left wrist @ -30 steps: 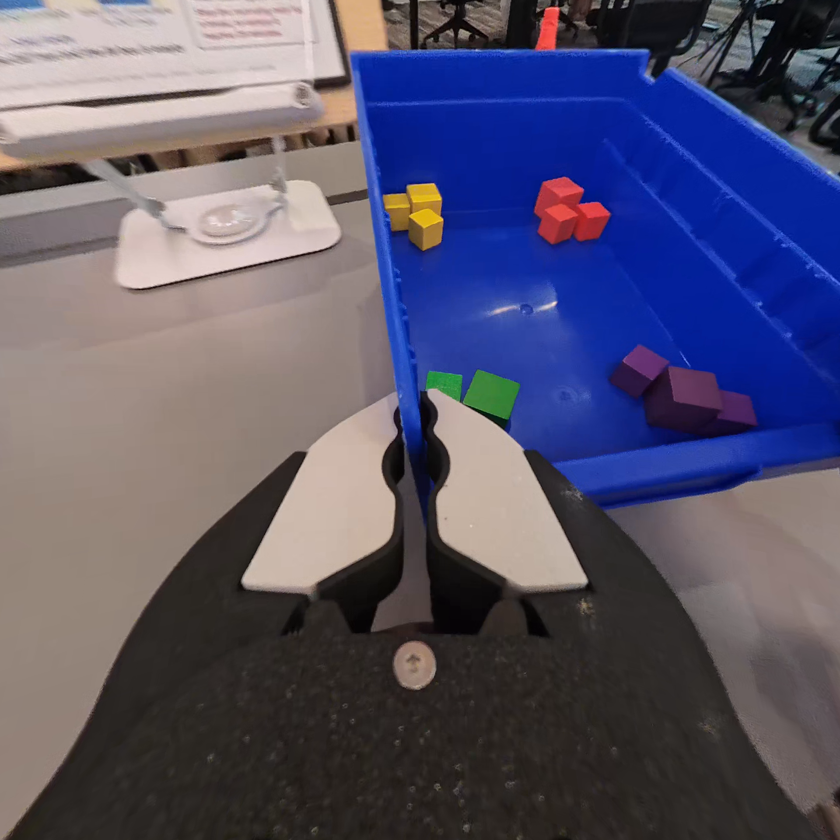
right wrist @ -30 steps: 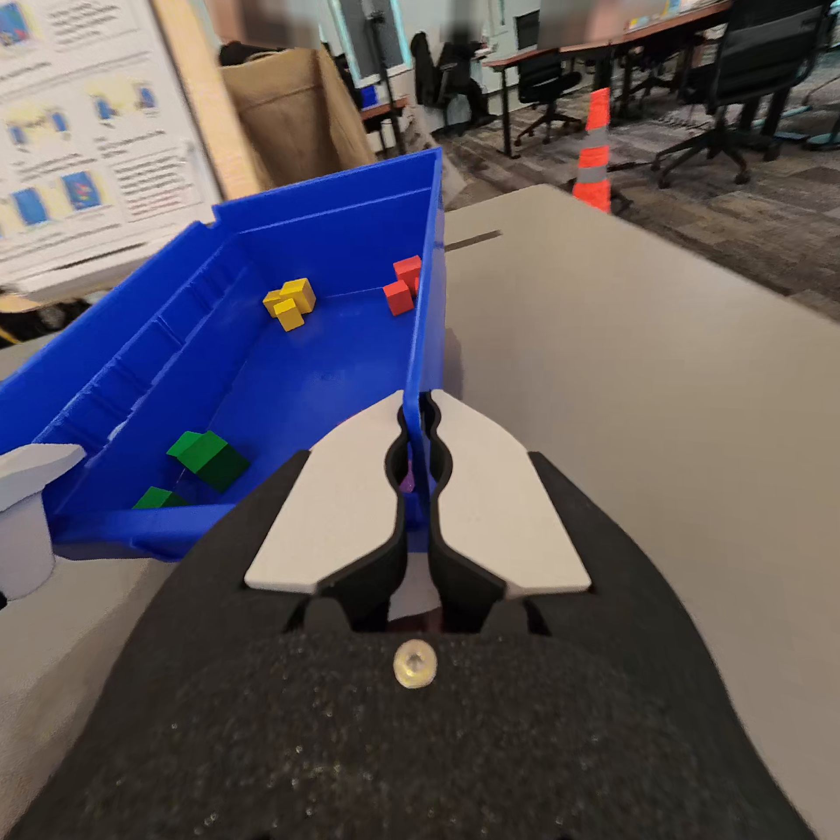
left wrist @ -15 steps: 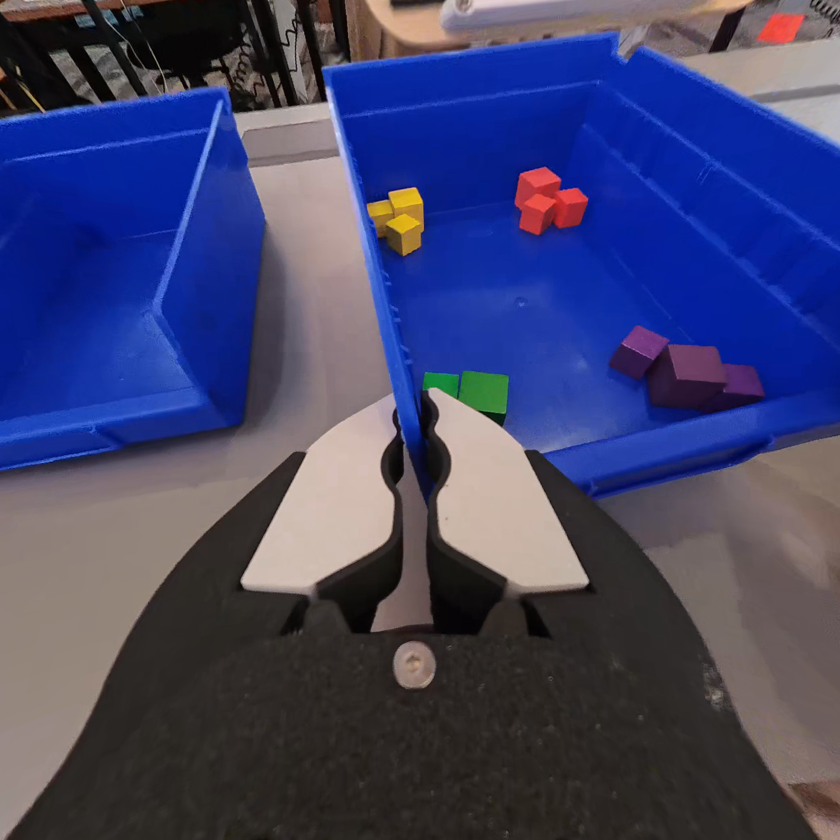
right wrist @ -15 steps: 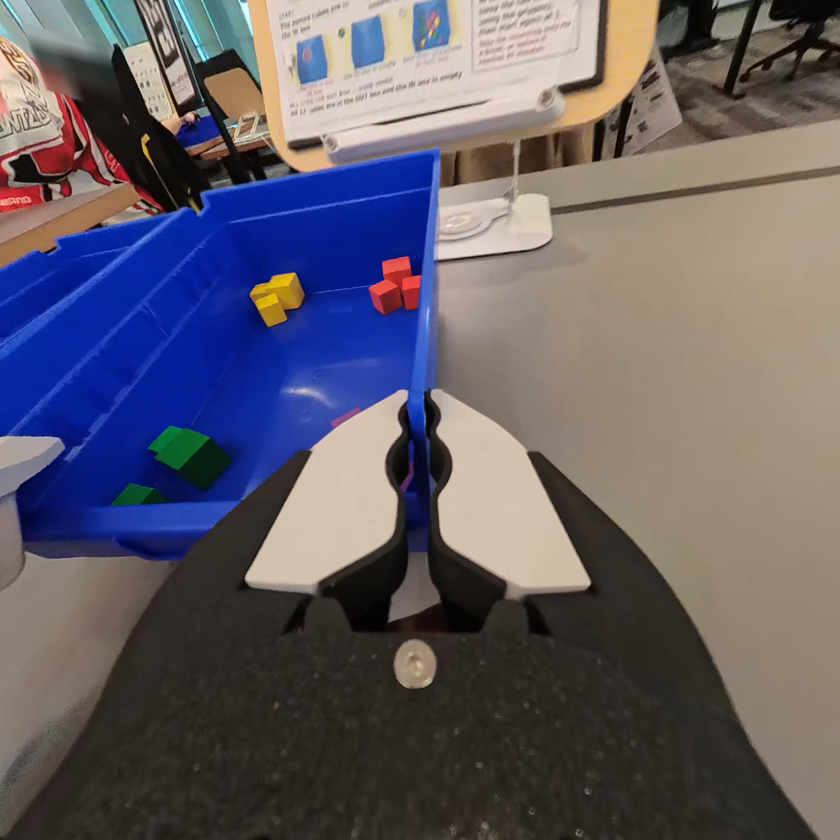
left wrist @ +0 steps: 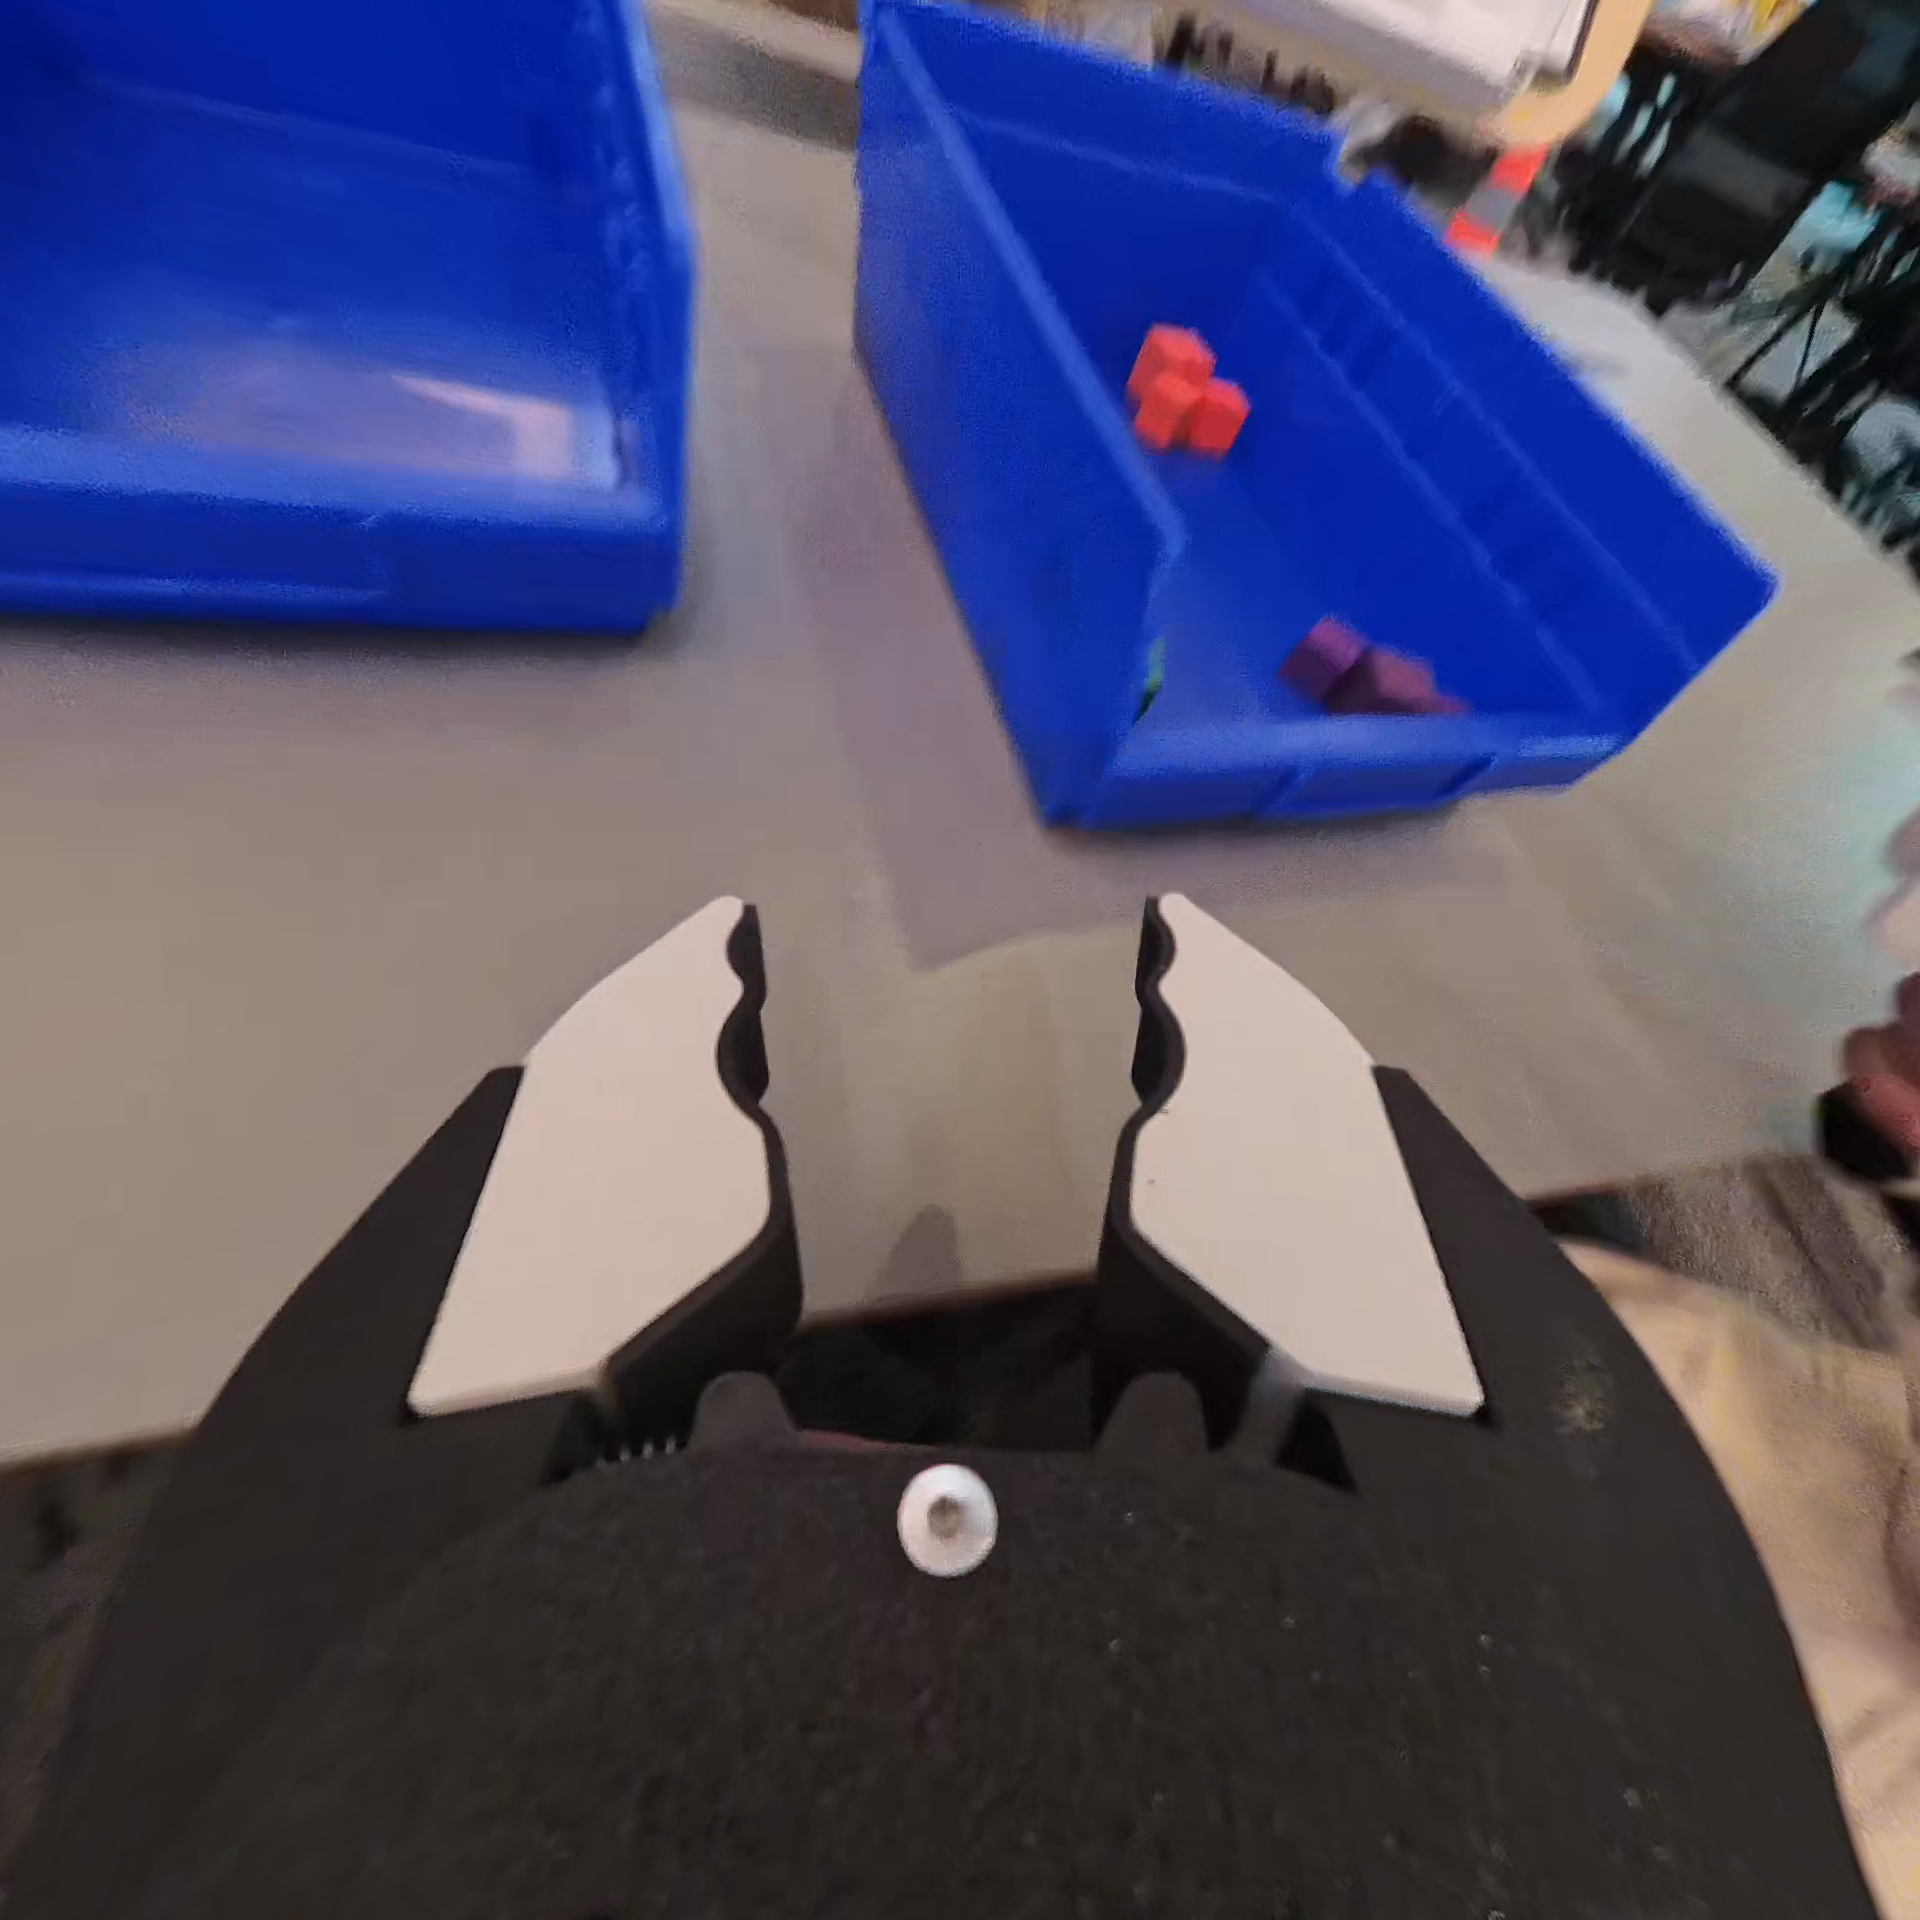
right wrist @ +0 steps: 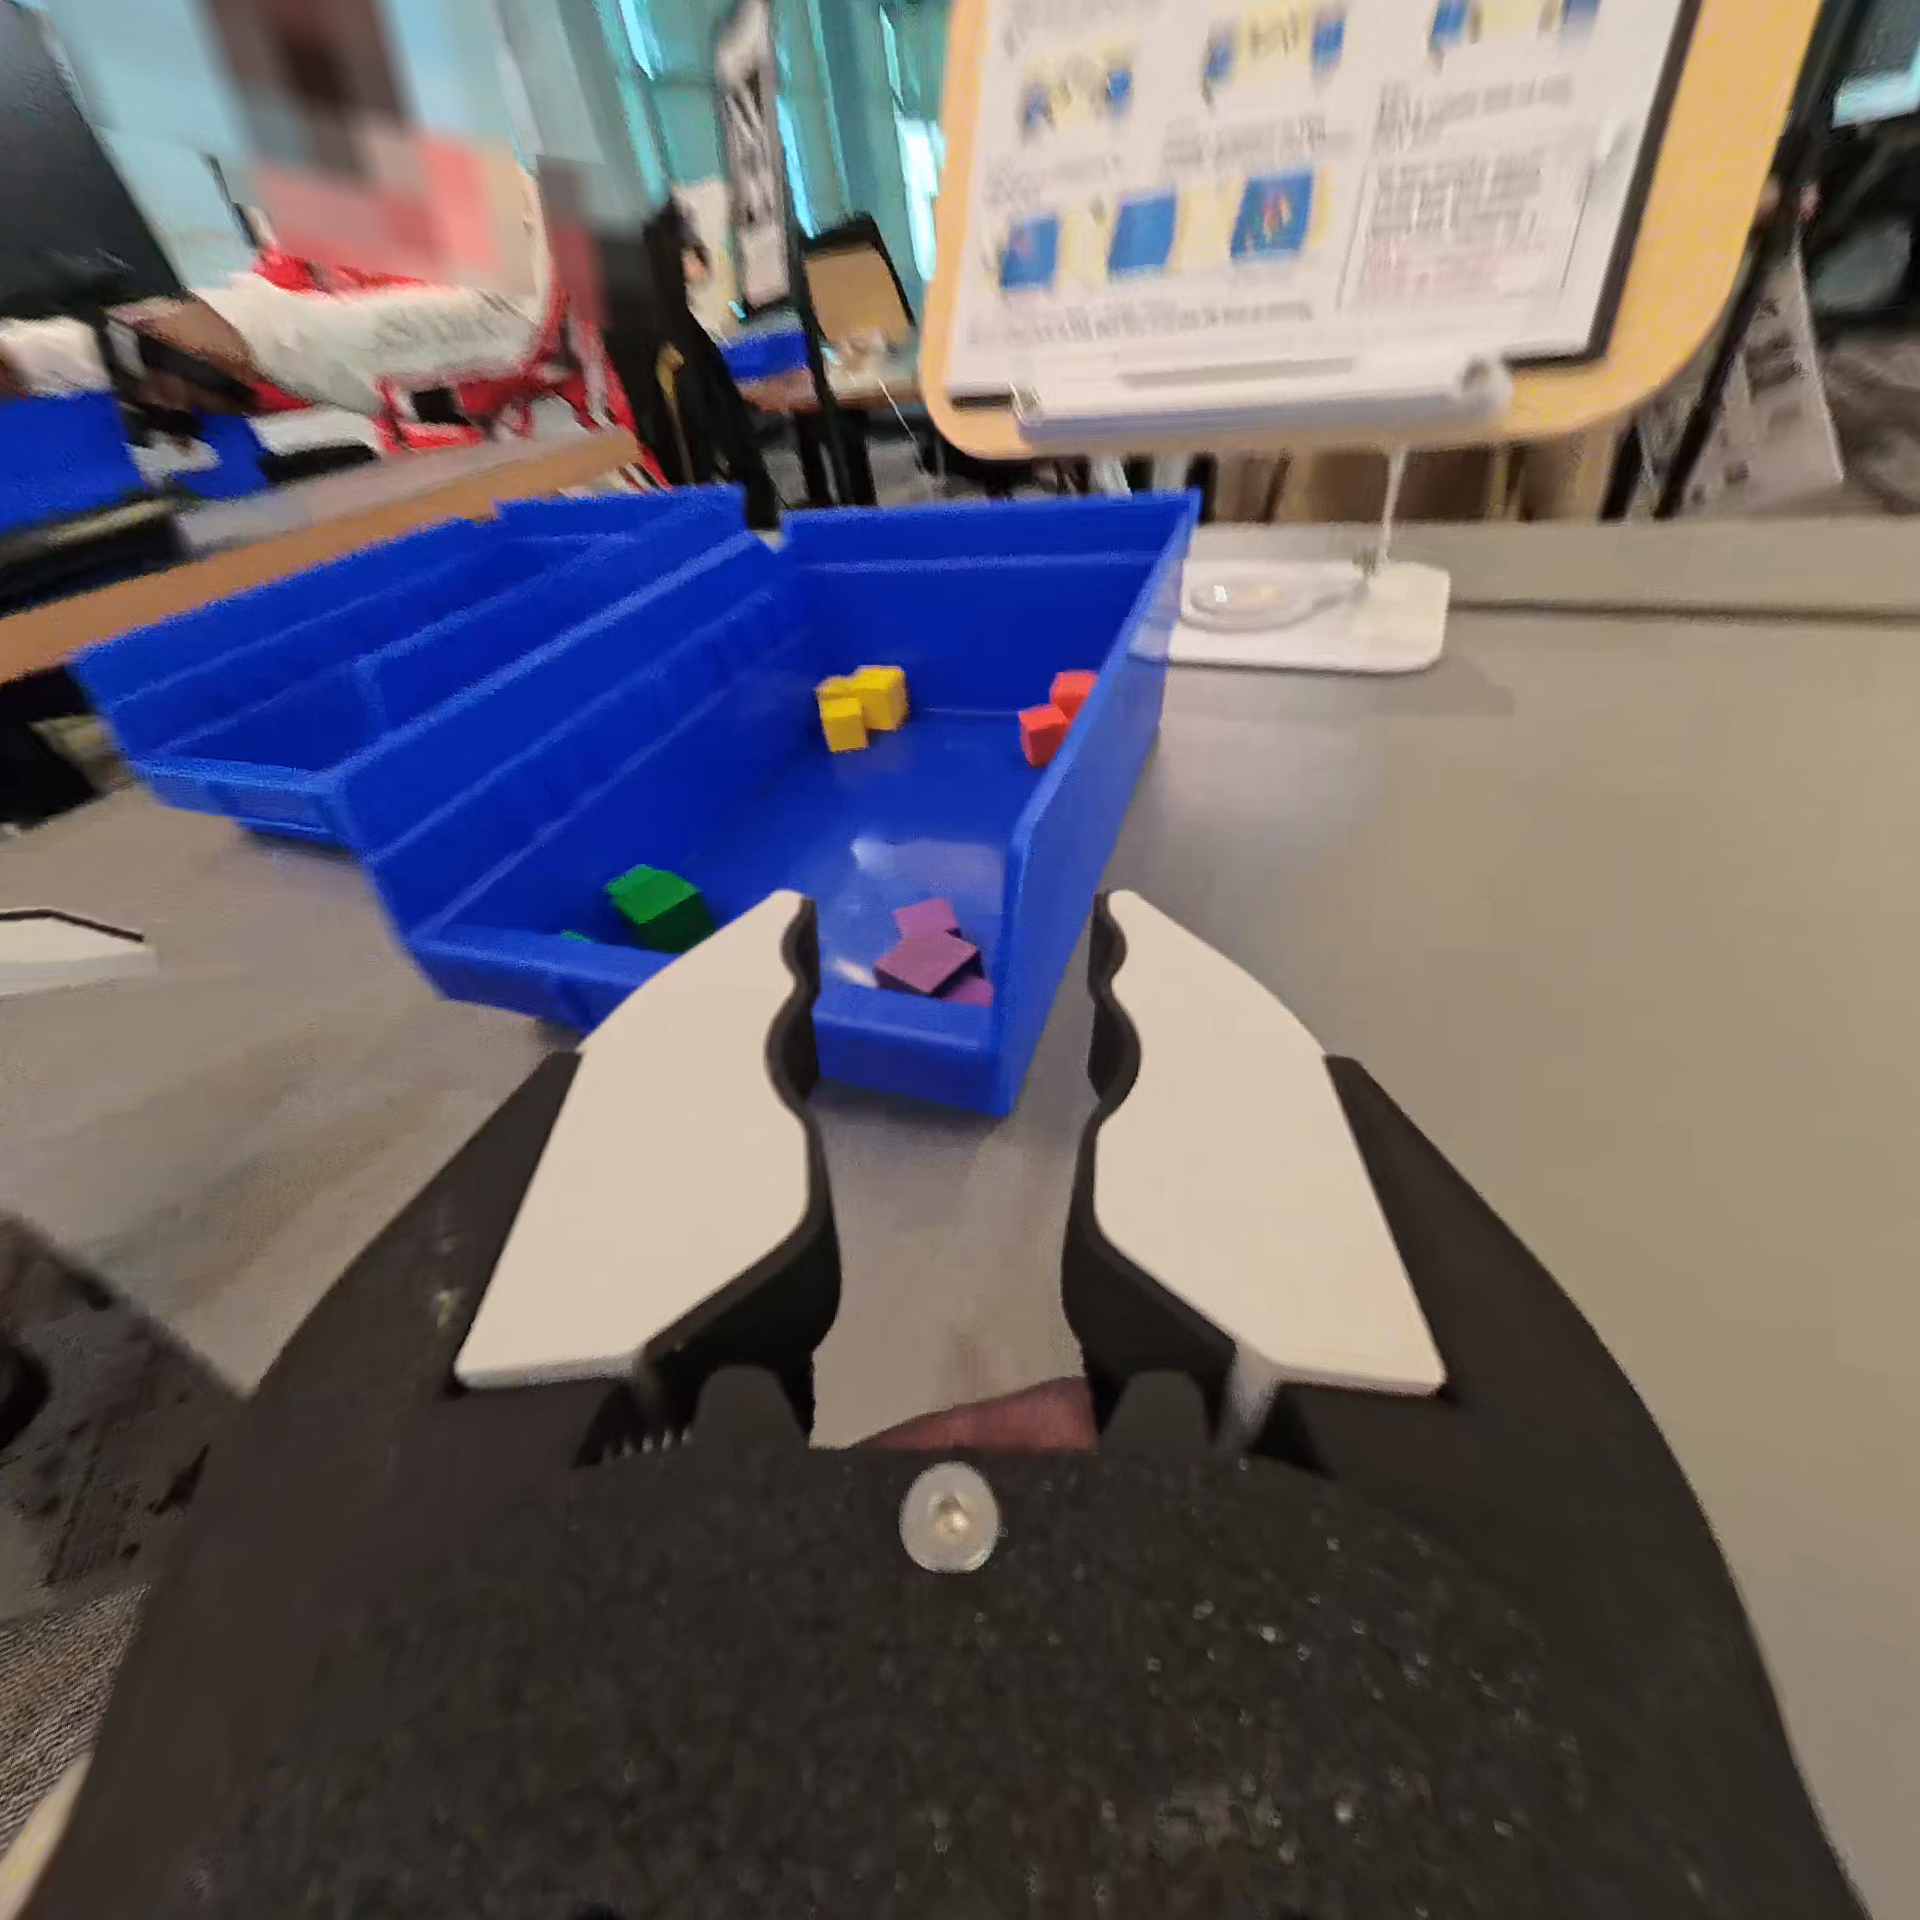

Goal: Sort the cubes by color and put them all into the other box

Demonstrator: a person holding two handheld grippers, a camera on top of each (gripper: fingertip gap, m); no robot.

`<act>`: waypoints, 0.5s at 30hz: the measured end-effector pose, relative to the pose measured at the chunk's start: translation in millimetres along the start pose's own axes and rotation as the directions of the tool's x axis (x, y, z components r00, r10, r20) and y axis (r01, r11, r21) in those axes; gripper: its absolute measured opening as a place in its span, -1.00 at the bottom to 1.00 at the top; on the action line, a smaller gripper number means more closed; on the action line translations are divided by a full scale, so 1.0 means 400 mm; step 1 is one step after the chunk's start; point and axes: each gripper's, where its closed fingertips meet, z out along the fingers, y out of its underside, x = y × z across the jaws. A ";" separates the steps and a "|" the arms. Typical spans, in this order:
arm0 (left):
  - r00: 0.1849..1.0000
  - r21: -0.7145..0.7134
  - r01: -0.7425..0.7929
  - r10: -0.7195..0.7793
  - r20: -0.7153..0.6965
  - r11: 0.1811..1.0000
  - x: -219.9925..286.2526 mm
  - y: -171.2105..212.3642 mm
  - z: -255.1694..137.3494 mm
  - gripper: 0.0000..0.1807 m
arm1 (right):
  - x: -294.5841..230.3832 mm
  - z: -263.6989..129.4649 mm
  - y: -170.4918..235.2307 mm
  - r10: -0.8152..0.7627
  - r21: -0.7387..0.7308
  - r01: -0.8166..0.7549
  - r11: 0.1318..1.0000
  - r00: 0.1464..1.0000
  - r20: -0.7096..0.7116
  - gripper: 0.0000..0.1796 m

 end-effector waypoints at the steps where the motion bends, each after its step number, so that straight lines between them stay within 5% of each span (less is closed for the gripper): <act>1: 1.000 -0.031 -0.008 0.008 0.008 0.999 -0.044 0.013 -0.027 -0.24 | -0.008 -0.037 -0.008 -0.014 0.039 0.013 0.999 1.000 0.015 -0.47; 8: 0.946 0.078 -0.019 -0.007 0.325 0.997 -0.497 -0.137 -0.044 -0.22 | -0.154 -0.110 -0.013 -0.082 0.131 0.056 0.990 0.977 0.199 -0.57; 15: 0.945 0.074 0.125 -0.141 0.295 0.989 -0.657 -0.244 0.119 -0.22 | -0.316 -0.047 0.102 -0.137 -0.007 0.148 0.989 0.933 0.332 -0.58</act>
